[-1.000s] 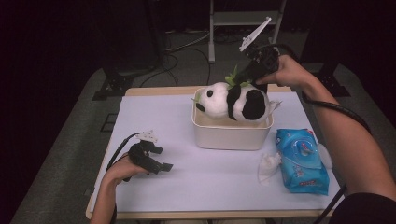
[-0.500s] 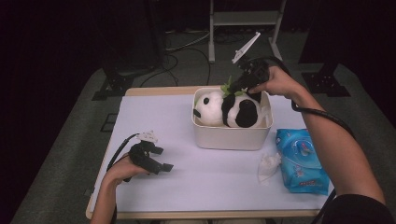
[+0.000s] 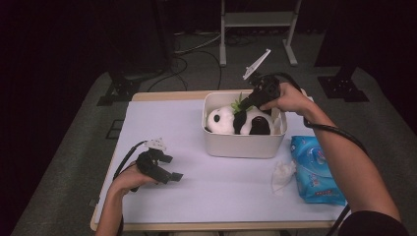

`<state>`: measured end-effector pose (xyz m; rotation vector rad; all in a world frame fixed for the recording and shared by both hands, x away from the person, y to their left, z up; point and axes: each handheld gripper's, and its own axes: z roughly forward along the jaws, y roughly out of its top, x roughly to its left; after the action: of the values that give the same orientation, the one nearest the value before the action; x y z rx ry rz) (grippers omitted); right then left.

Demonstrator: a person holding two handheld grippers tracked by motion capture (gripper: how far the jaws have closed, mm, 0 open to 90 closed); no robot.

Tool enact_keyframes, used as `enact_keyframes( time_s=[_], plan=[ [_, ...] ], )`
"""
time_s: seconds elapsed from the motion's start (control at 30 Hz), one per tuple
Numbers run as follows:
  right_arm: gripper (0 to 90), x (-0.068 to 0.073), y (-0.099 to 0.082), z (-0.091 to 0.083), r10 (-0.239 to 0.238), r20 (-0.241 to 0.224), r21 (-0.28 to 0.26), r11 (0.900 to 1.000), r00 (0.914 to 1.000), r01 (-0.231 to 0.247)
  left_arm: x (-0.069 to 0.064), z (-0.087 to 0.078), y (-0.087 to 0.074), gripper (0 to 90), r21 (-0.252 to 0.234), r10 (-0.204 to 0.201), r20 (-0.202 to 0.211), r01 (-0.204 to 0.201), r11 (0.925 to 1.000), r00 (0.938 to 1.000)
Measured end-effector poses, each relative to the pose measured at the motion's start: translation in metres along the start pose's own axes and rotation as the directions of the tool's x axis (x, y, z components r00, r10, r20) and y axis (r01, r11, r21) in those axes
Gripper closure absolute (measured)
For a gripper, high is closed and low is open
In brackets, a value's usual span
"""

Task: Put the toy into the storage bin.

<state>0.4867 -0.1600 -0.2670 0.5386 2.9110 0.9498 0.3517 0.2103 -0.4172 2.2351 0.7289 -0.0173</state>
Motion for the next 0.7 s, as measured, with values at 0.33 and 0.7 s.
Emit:
enact_keyframes(
  time_s=[0.33, 0.7],
  plan=[
    [85.5, 0.004, -0.015, 0.02, 0.023, -0.013, 0.041, 0.9989, 0.9997, -0.023, -0.002, -0.002, 0.0, 7.1, -0.003, 0.01, 0.0, -0.01, 0.9999, 1.0],
    [74.6, 0.008, -0.028, 0.01, 0.056, -0.016, 0.036, 0.9978, 0.9983, -0.055, -0.002, 0.0, 0.0, 7.1, 0.003, 0.009, 0.004, -0.009, 1.0, 1.0]
  ],
)
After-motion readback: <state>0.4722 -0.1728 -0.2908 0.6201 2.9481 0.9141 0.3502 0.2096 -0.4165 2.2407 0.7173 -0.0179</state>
